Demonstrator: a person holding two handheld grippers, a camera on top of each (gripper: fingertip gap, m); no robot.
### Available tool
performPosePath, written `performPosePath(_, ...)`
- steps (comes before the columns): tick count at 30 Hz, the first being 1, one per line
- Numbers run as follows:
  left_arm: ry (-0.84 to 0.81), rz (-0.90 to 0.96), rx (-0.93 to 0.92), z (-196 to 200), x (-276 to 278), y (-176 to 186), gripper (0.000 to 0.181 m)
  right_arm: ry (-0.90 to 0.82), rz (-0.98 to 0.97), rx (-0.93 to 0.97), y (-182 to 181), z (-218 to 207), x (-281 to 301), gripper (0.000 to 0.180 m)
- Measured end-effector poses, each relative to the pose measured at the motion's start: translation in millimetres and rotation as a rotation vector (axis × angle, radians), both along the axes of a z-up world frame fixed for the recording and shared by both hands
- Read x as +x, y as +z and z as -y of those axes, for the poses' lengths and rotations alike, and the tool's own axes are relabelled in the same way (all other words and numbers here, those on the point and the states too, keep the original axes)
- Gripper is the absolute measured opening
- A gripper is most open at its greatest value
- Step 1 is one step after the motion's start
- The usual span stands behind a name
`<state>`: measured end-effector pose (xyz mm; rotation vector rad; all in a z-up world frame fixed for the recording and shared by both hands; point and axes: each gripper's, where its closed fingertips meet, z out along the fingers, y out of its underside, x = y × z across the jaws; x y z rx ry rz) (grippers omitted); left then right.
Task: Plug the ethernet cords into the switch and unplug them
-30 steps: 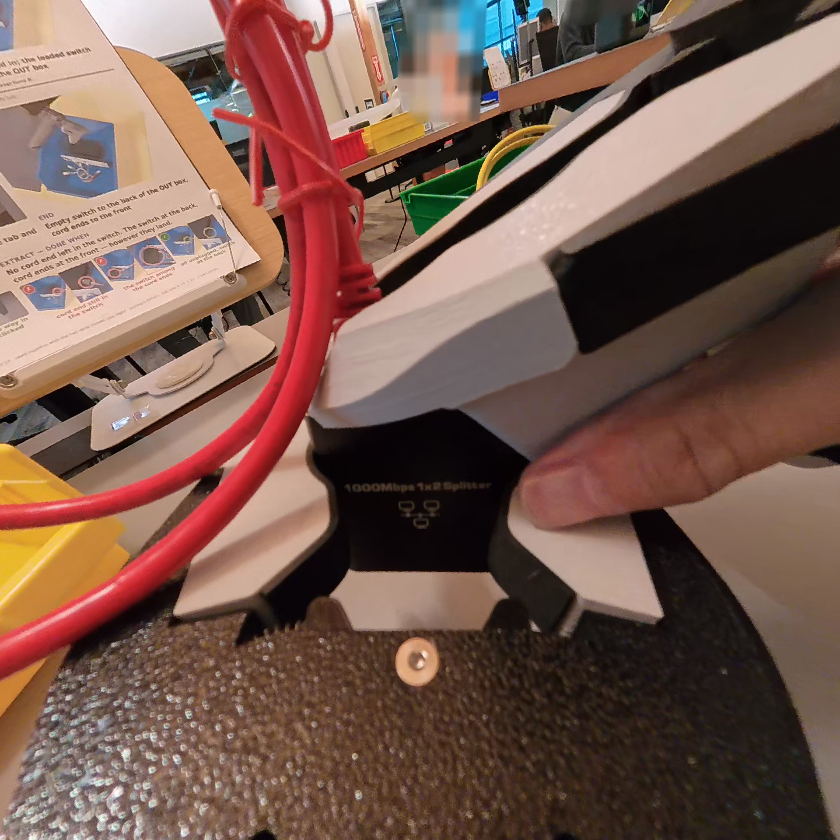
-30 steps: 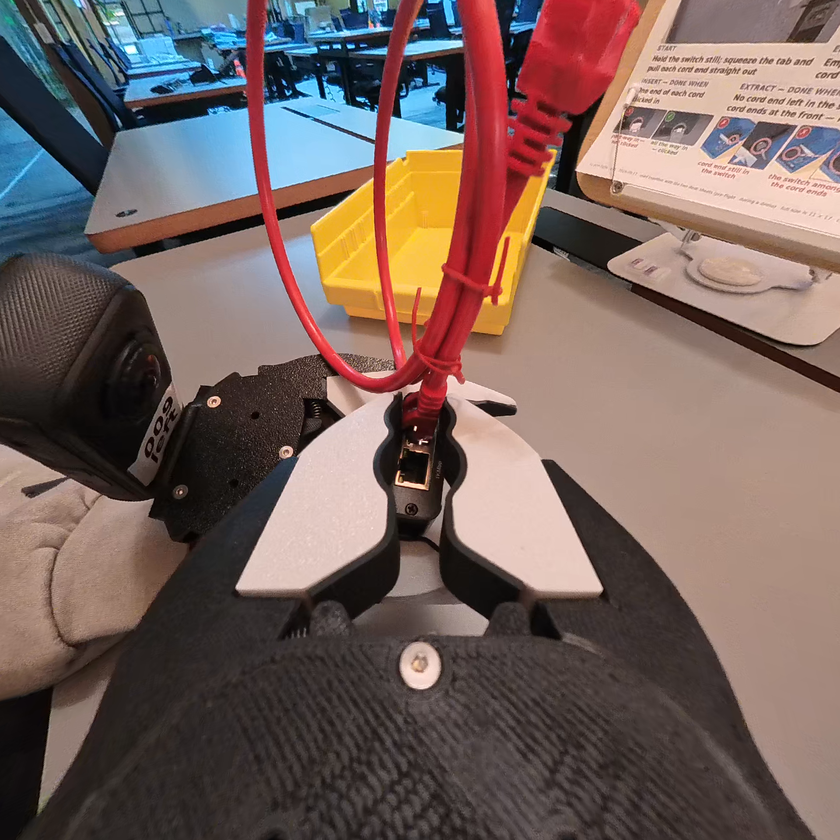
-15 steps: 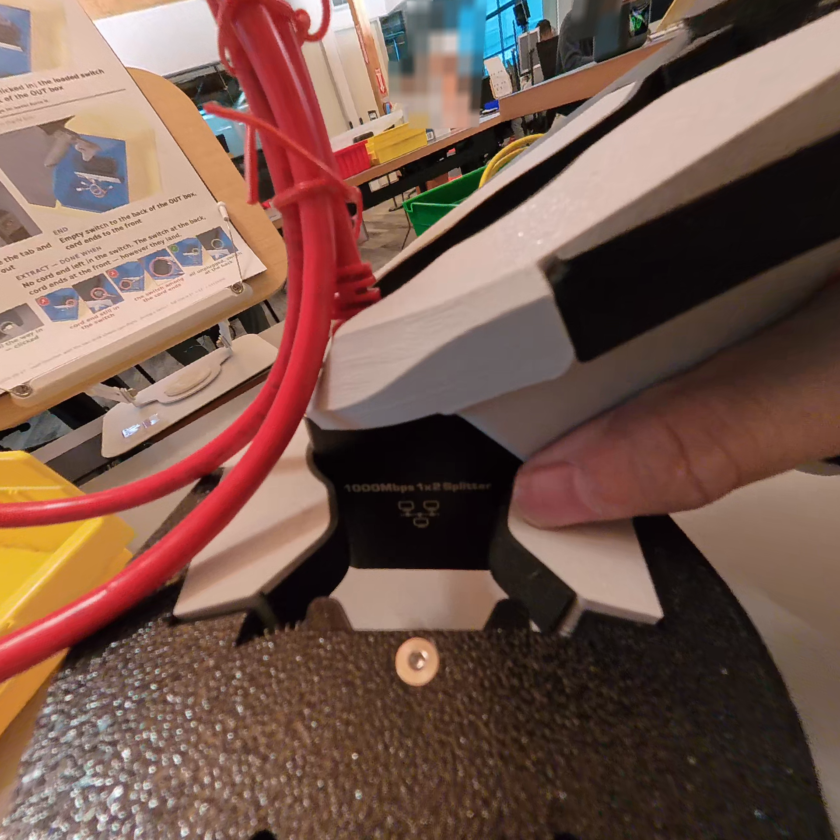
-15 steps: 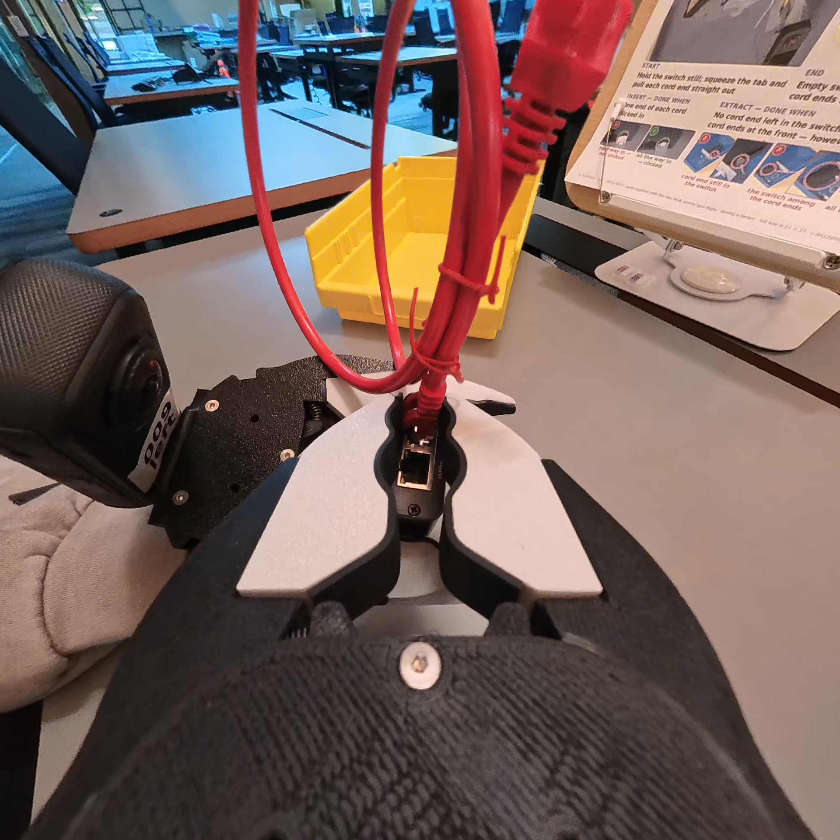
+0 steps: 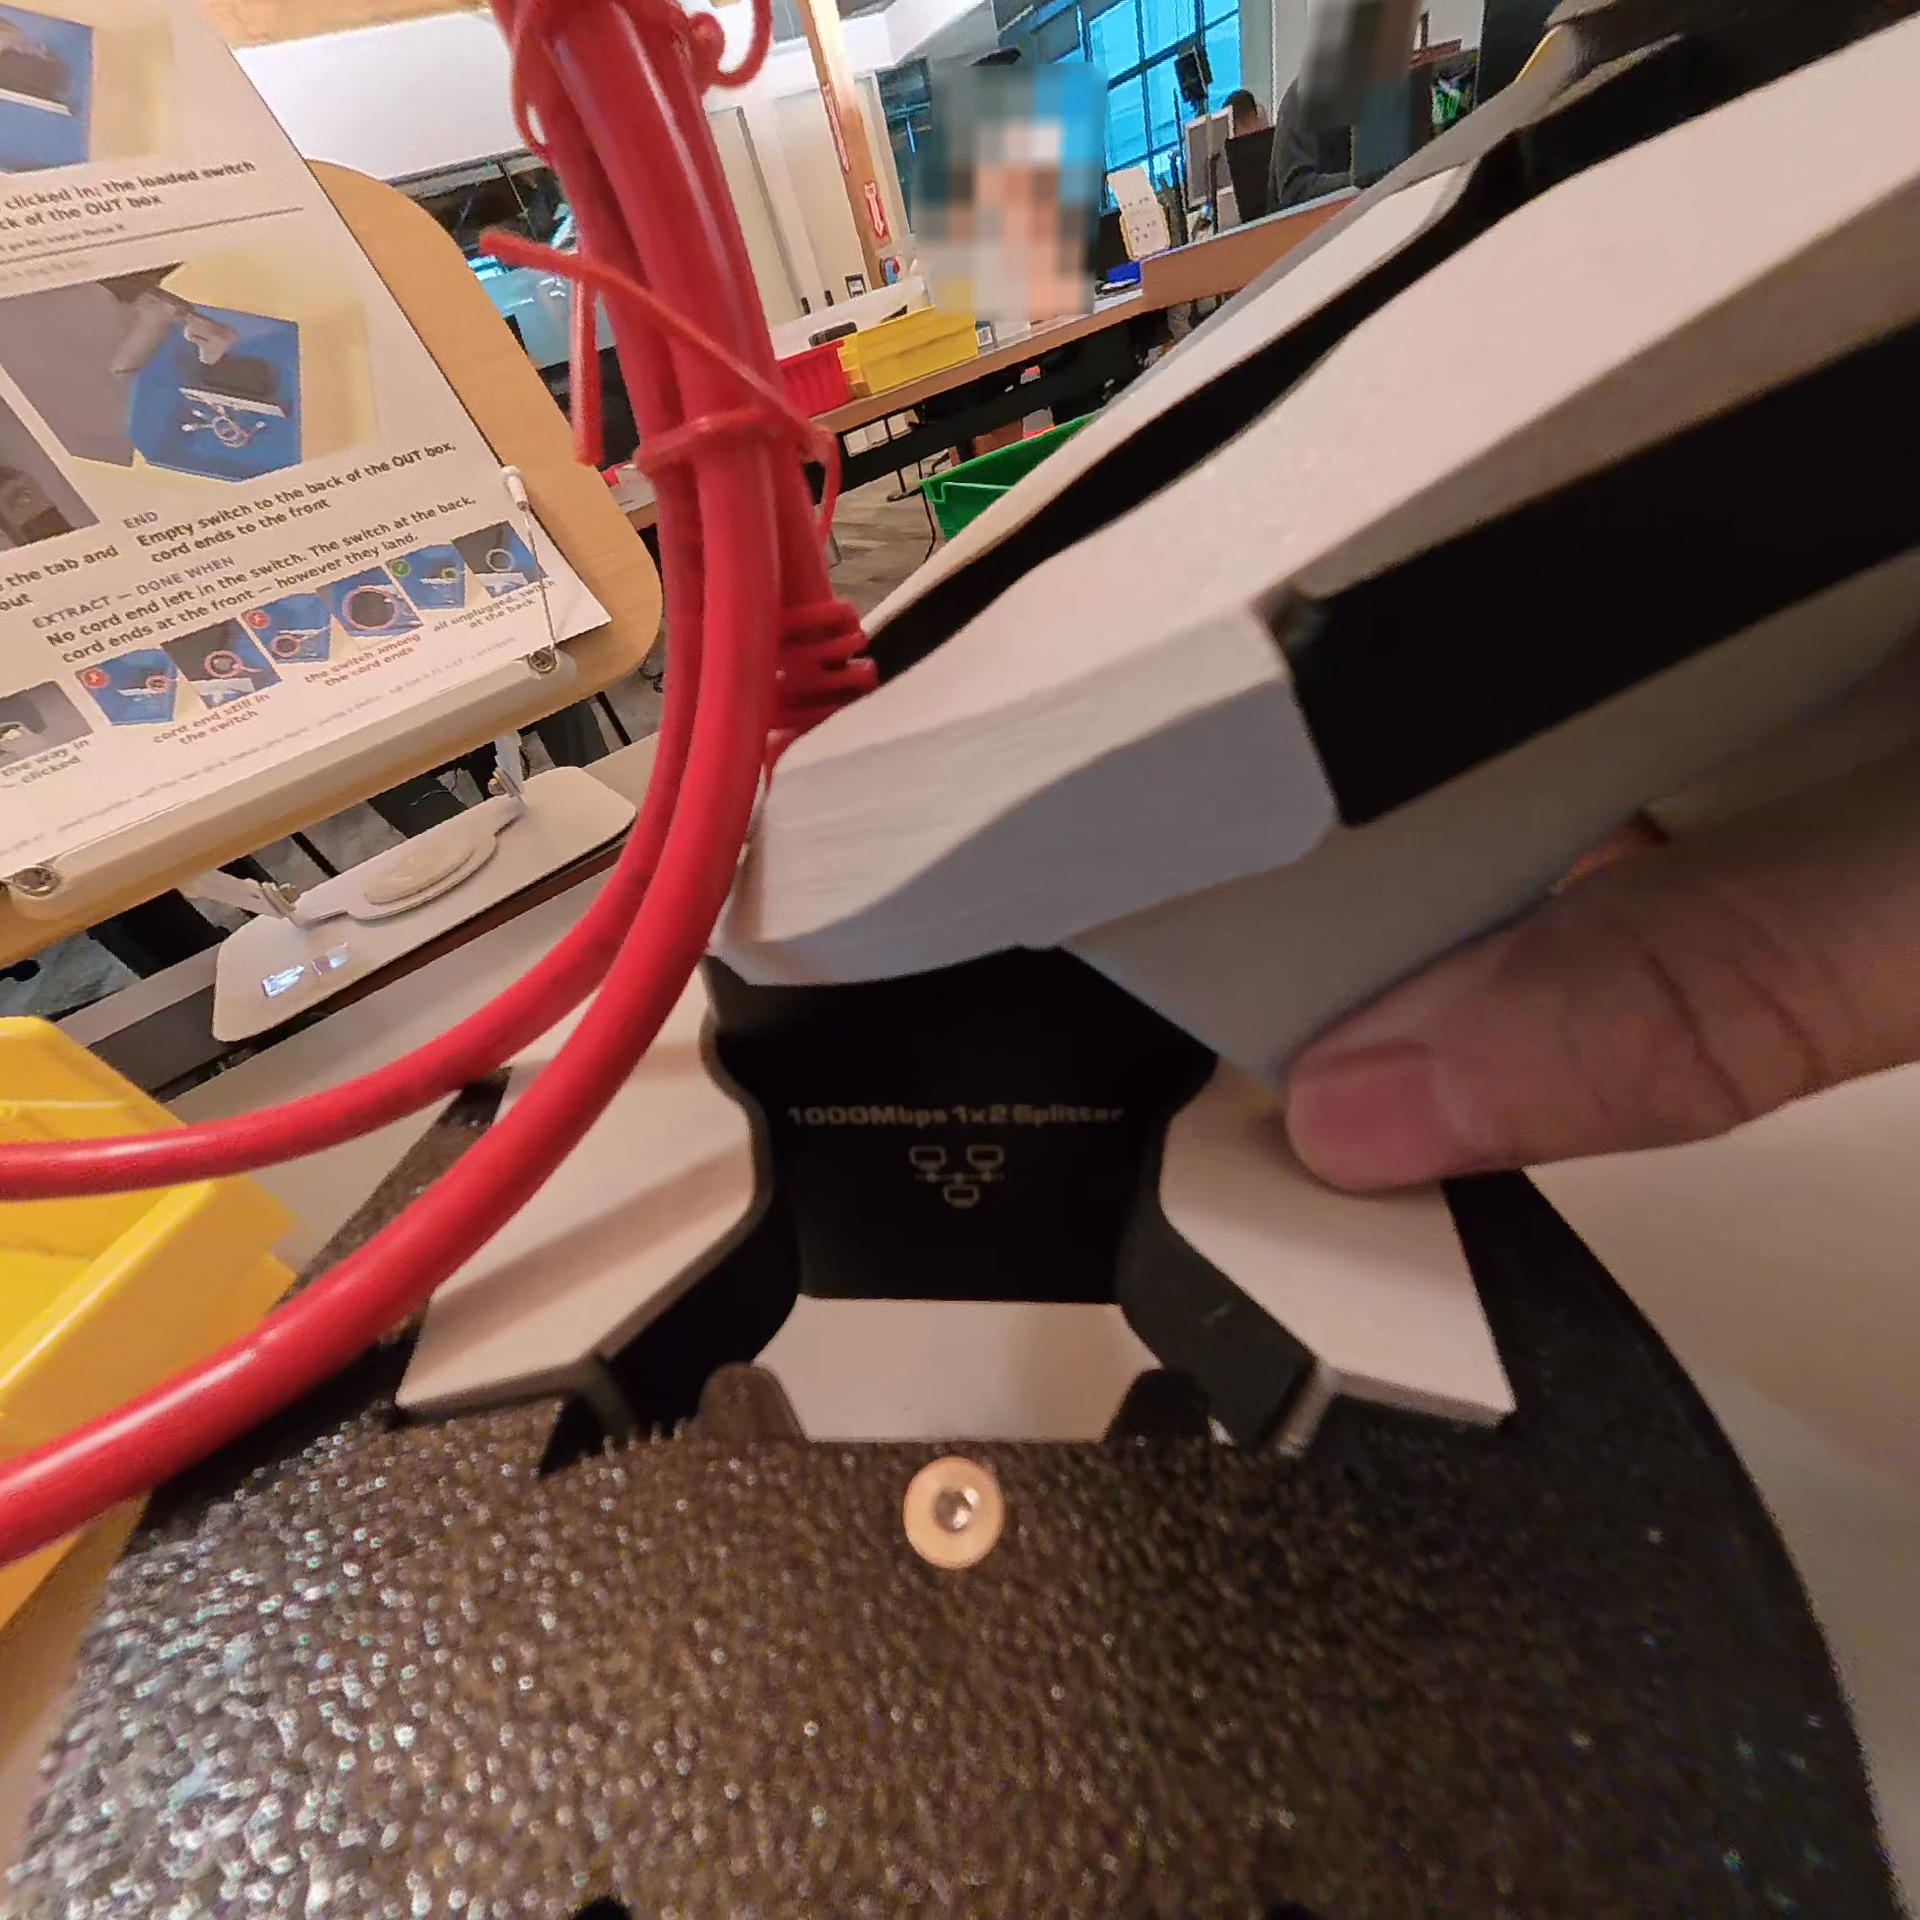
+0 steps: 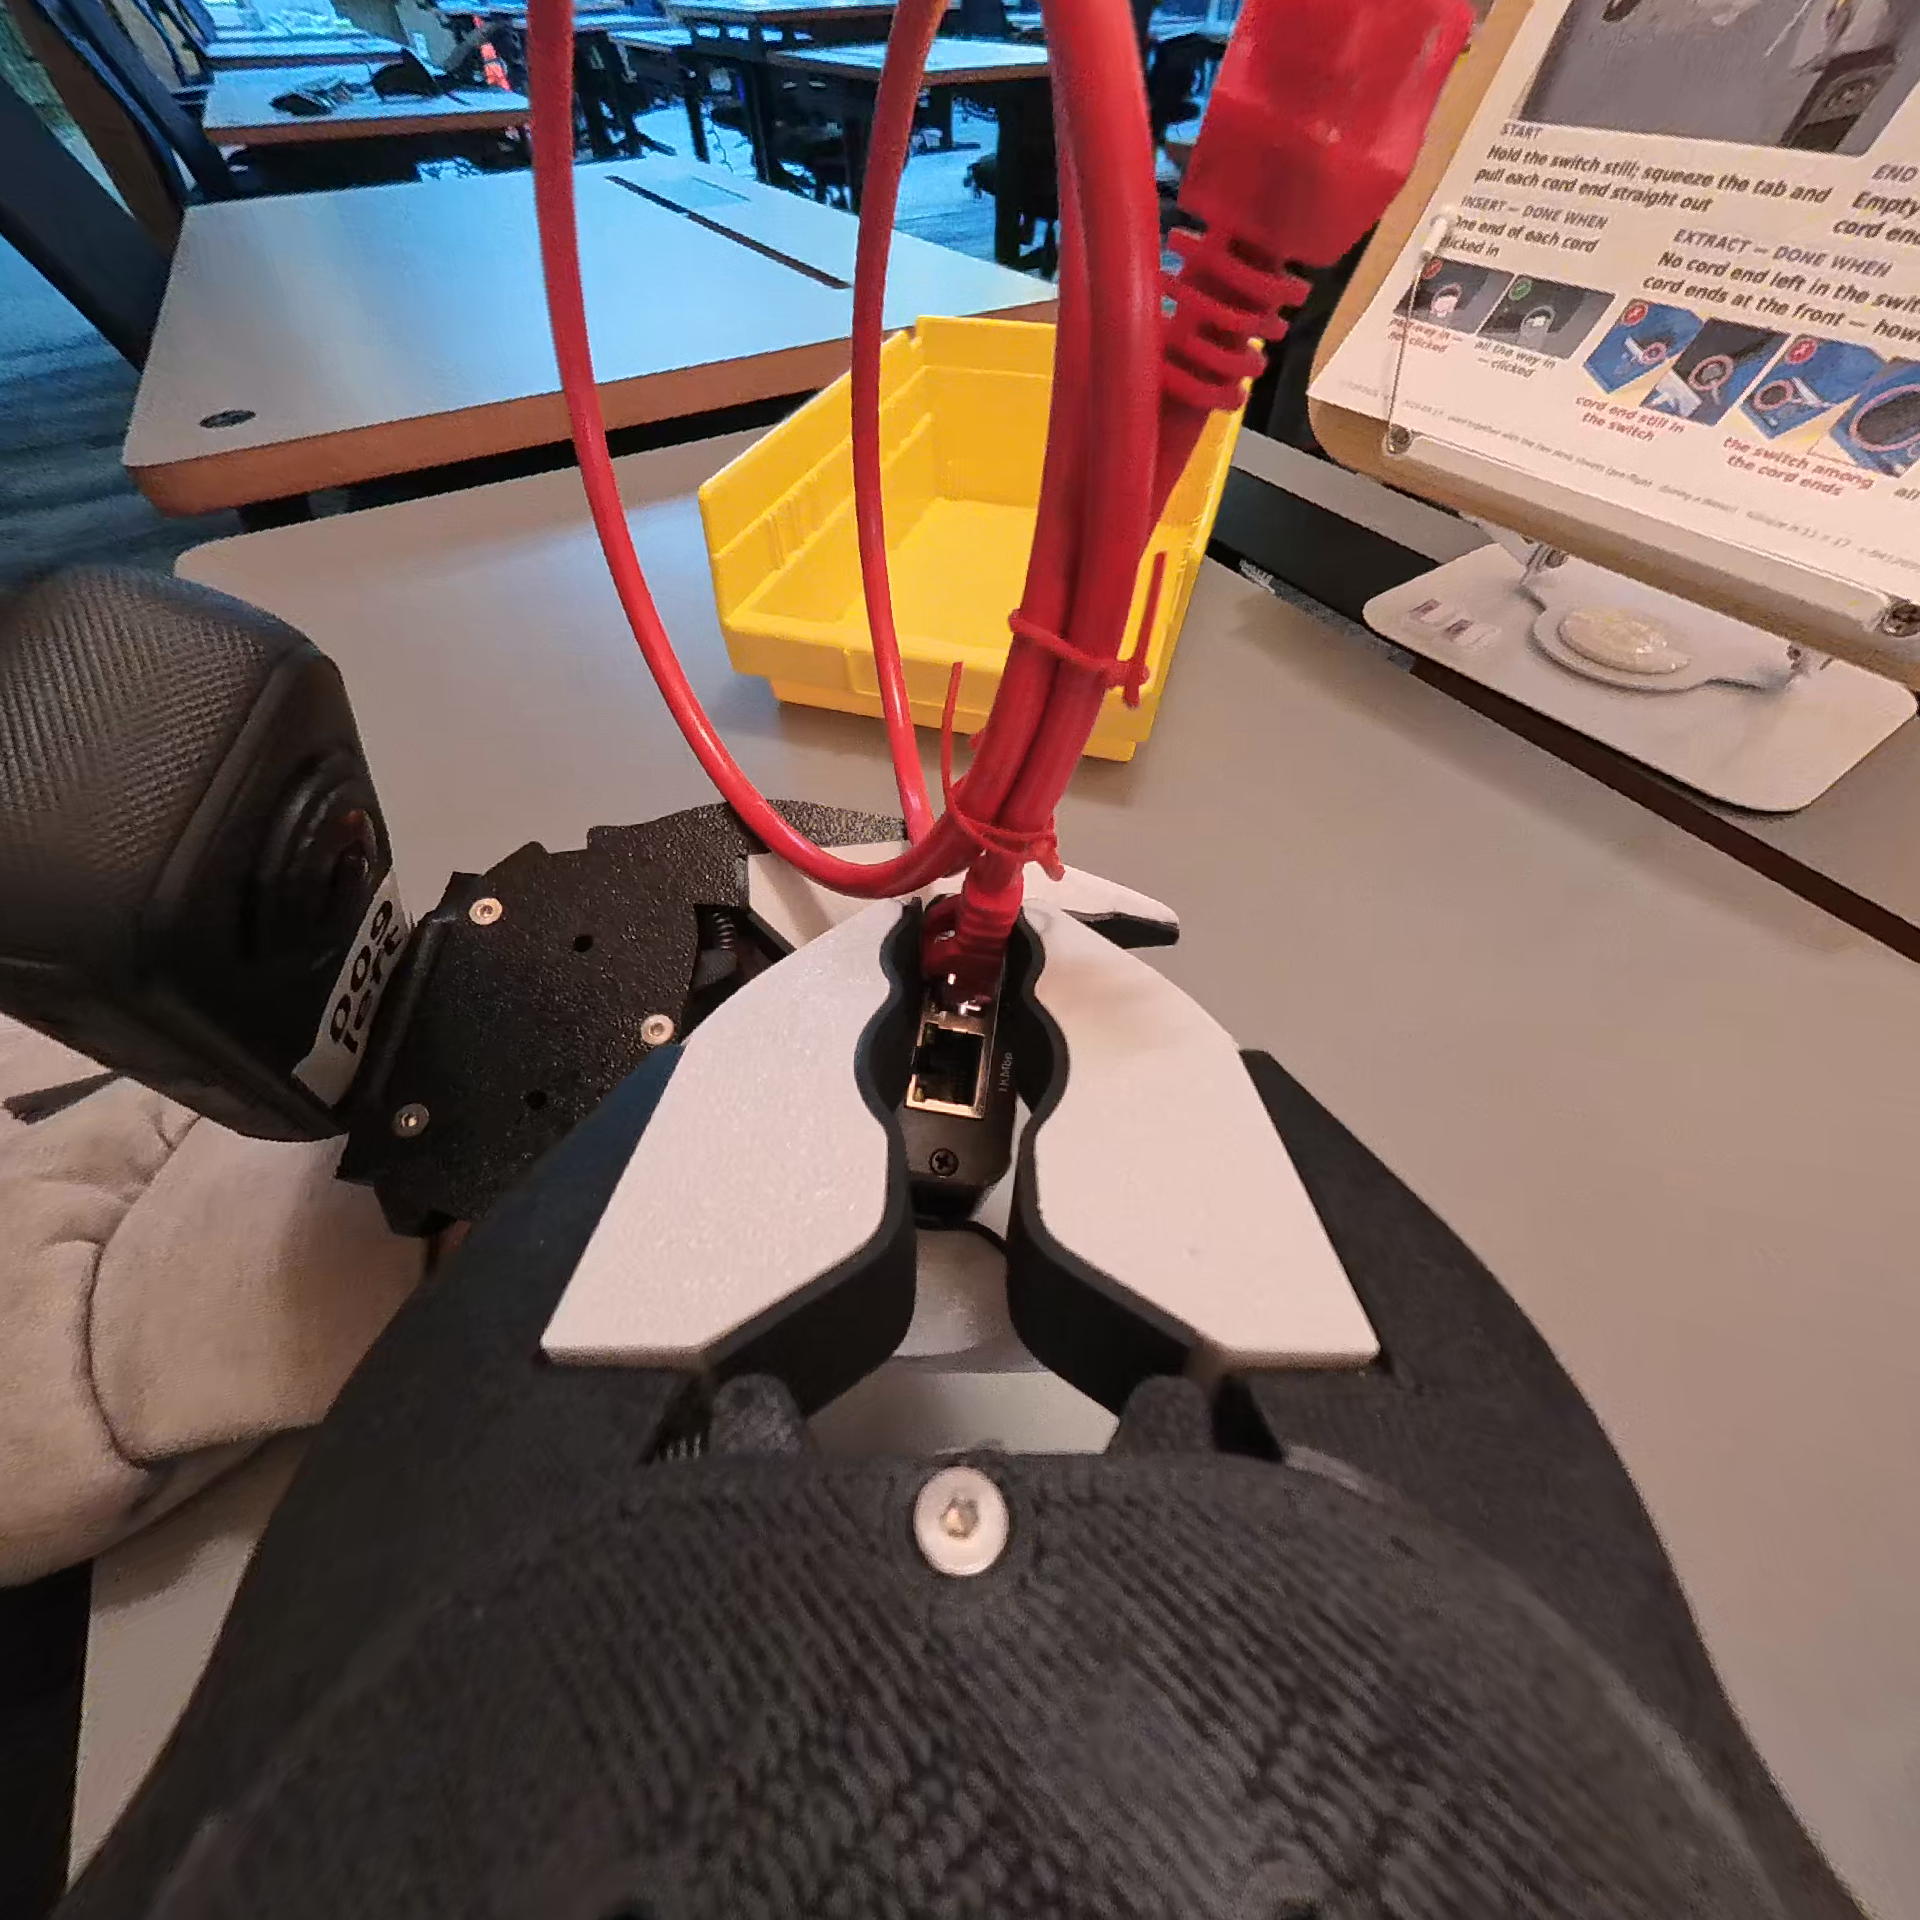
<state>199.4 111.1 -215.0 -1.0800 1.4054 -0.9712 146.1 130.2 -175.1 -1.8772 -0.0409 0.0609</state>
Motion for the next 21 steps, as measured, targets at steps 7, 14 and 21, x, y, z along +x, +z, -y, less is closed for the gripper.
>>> performPosePath(7,0.006,0.019,0.001,-0.6,-0.9,2.5,0.076,-0.025,0.129,-0.031,1.0,0.1,-2.9,0.015)
performPosePath(14,0.028,0.034,0.022,-3.4,-1.0,3.5,0.076,-0.008,0.128,-0.013,1.0,-0.5,-3.6,0.015)
performPosePath(21,0.061,-0.007,0.067,-7.5,1.2,-1.0,0.076,0.000,0.138,0.009,-0.6,-0.3,-0.3,0.016)
